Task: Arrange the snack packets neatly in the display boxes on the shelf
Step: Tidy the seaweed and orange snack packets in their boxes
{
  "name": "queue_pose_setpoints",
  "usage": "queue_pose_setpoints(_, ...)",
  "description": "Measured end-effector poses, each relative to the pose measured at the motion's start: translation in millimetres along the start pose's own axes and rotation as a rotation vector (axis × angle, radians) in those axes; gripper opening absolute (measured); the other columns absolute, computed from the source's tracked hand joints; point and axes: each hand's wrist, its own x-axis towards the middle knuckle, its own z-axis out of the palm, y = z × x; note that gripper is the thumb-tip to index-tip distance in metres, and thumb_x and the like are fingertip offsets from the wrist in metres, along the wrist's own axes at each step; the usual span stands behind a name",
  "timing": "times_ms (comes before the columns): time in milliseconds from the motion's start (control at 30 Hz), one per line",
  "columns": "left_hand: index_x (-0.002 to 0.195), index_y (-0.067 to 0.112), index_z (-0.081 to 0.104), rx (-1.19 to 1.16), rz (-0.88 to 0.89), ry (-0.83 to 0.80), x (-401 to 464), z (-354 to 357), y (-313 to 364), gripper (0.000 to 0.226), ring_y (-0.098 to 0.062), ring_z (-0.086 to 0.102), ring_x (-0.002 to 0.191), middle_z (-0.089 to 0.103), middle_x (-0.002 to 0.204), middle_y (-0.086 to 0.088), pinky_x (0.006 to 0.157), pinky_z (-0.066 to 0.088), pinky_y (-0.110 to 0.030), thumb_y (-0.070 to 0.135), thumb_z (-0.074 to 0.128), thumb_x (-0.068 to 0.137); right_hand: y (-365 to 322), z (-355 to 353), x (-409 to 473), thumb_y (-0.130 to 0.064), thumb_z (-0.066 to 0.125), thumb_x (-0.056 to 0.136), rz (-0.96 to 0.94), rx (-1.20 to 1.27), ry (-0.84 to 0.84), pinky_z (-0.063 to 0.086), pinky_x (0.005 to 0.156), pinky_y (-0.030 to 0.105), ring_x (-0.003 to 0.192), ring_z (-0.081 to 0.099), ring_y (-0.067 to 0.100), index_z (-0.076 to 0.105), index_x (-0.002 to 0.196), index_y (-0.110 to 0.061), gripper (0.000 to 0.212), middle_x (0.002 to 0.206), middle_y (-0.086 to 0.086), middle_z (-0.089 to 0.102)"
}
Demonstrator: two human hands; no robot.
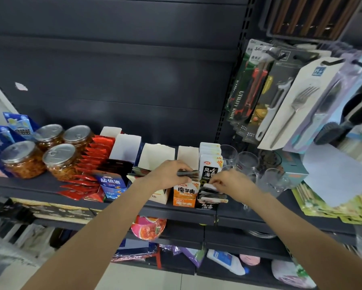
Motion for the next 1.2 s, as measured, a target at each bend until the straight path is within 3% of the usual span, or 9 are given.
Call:
queue_pose_setpoints(133, 0.129, 0.019, 0.057, -0.030, 0.000, 0.011, -1.7, 0.0, -1.2, 0.040, -0.017, 0.051, 0.118, 0.057, 0.130, -0.001, 0.102, 0.039, -0.031, 0.027, 0.061, 0.090, -3.8, -0.8, 4.5, -0.010, 0.045, 0.092, 0.031, -0.049, 0.071, 0.052, 0.083, 0.039, 0.099, 0.061, 0.021, 0.066, 0.109, -0.020, 0.028, 0.112, 0.002, 0.066)
queue_pose_setpoints(300, 0.129, 0.019, 0.056, -0.066, -0.010, 0.013, -4.7, 0.8, -0.1, 0.041, -0.016, 0.051, 0.115, 0.058, 0.128, -0.001, 0.092, 0.037, -0.022, 0.029, 0.062, 0.089, -2.3, -6.6, 2.9, -0.013, 0.053, 0.092, 0.072, 0.163, 0.307, 0.052, 0.081, 0.038, 0.096, 0.062, 0.020, 0.069, 0.107, -0.015, 0.022, 0.106, 0.003, 0.066)
queue_pose_setpoints(467, 0.139, 0.026, 0.045, -0.196, -0.015, 0.123, -4.7, 3.0, 9.2, 0.051, -0.015, 0.042, 0.128, 0.047, 0.141, 0.003, 0.100, 0.032, -0.023, 0.034, 0.059, 0.091, 7.4, -32.0, -4.2, -0.008, 0.057, 0.091, 0.109, 0.410, 0.555, 0.038, 0.071, 0.008, 0.082, 0.055, 0.010, 0.070, 0.103, -0.009, 0.018, 0.092, -0.002, 0.059)
queue_pose_setpoints(567, 0.137, 0.028, 0.046, -0.247, 0.015, 0.245, 1.1, 0.2, 20.2, 0.046, -0.012, 0.053, 0.105, 0.058, 0.117, -0.002, 0.097, 0.040, -0.024, 0.026, 0.057, 0.093, 12.7, -45.4, -10.4, -0.005, 0.057, 0.090, 0.155, 0.553, 0.654, 0.037, 0.069, 0.005, 0.077, 0.054, 0.007, 0.071, 0.097, -0.010, 0.016, 0.087, -0.008, 0.062)
queue_pose_setpoints(633, 0.134, 0.025, 0.050, -0.270, 0.008, 0.302, 7.3, -3.0, 27.4, 0.040, -0.011, 0.056, 0.082, 0.062, 0.092, -0.002, 0.078, 0.046, -0.020, 0.024, 0.054, 0.095, 16.8, -52.5, -14.1, -0.004, 0.057, 0.090, 0.176, 0.672, 0.718, 0.044, 0.073, 0.016, 0.075, 0.055, 0.005, 0.071, 0.093, -0.011, 0.016, 0.082, -0.012, 0.062)
queue_pose_setpoints(733, 0.126, 0.021, 0.056, -0.553, -0.133, 0.241, 16.8, -8.5, 37.9, 0.031, -0.012, 0.061, 0.064, 0.065, 0.075, -0.001, 0.065, 0.048, -0.019, 0.029, 0.047, 0.098, 21.6, -59.7, -20.9, -0.003, 0.058, 0.089, 0.177, 0.873, 0.793, 0.048, 0.075, 0.028, 0.076, 0.059, 0.009, 0.068, 0.086, -0.017, 0.017, 0.081, -0.007, 0.066)
queue_pose_setpoints(900, 0.108, 0.010, 0.060, -1.180, -0.384, 0.084, 25.5, -15.6, 53.4, 0.040, -0.020, 0.070, 0.072, 0.072, 0.083, -0.014, 0.089, 0.051, -0.034, 0.044, 0.042, 0.098, 21.1, -59.8, -36.7, -0.003, 0.060, 0.088, 0.156, 1.045, 0.756, 0.051, 0.075, 0.019, 0.075, 0.061, 0.002, 0.069, 0.084, -0.023, 0.023, 0.084, -0.006, 0.069)
queue_pose_setpoints(1033, 0.089, 0.005, 0.060, -1.411, -0.420, 0.049, 24.4, -18.9, 52.9, 0.028, -0.018, 0.072, 0.071, 0.069, 0.097, -0.021, 0.061, 0.058, -0.022, 0.031, 0.051, 0.096, 21.8, -57.3, -47.5, -0.001, 0.061, 0.086, 0.134, 1.136, 0.780, 0.049, 0.069, 0.012, 0.072, 0.062, -0.002, 0.070, 0.085, -0.022, 0.024, 0.079, -0.012, 0.071)
queue_pose_setpoints(1200, 0.104, 0.001, 0.063, -1.522, -0.366, 0.169, 20.9, -19.4, 52.1, 0.015, -0.015, 0.071, 0.077, 0.068, 0.103, -0.015, 0.059, 0.056, -0.017, 0.003, 0.053, 0.093, 22.8, -51.7, -53.2, -0.001, 0.063, 0.084, 0.110, 1.038, 0.798, 0.044, 0.085, 0.013, 0.093, 0.060, 0.001, 0.072, 0.084, -0.025, 0.026, 0.095, -0.007, 0.069)
